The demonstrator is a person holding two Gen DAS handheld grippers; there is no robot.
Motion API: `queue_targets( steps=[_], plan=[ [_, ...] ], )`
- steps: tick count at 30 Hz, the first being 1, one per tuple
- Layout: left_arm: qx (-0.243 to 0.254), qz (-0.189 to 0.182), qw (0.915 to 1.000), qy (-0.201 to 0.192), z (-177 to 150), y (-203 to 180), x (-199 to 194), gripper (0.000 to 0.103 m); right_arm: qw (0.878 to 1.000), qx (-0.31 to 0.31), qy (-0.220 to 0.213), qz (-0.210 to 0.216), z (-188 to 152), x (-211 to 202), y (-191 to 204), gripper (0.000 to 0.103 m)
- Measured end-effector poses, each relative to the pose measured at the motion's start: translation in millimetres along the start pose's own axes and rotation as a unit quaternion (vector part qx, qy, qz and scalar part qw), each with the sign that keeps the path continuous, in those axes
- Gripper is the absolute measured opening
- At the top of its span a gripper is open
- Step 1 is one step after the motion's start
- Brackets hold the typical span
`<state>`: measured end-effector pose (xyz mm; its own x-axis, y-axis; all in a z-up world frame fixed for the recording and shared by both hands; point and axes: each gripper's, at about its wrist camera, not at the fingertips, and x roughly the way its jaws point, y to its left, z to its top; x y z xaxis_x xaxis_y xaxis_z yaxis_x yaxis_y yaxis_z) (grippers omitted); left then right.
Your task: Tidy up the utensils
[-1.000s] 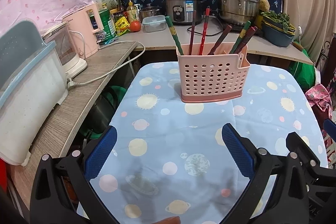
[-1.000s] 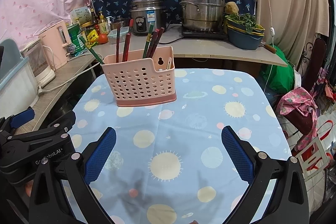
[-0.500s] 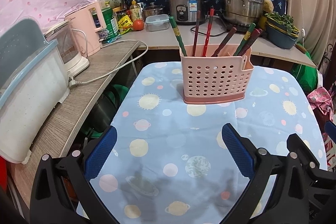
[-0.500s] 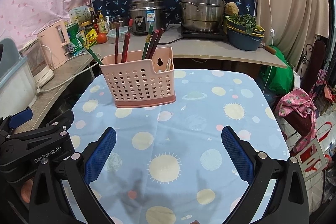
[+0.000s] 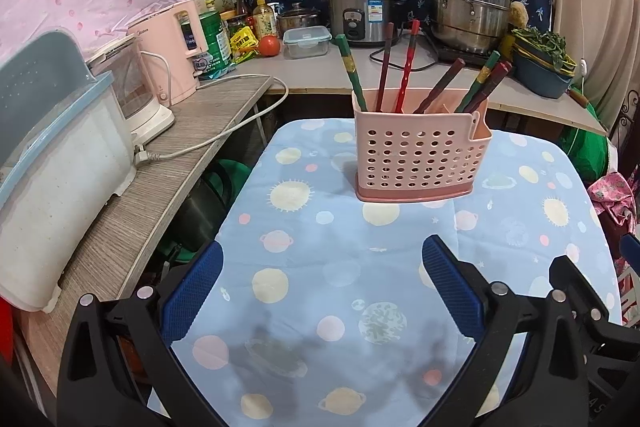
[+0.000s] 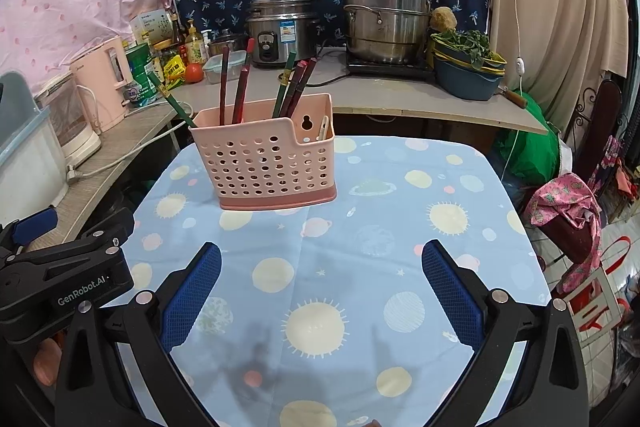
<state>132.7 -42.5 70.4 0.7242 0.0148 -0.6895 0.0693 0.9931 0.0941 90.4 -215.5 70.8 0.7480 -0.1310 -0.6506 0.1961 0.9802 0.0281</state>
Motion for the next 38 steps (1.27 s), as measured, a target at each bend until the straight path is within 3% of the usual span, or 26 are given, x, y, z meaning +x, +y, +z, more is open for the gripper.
queue_targets(
  steps=[38],
  plan=[
    [0.005,0.0,1.0,-0.005,0.0,-2.3,-1.3,0.095,1.0,0.001,0.0,0.001,1.5,-0.5,1.3,0.097]
  ],
)
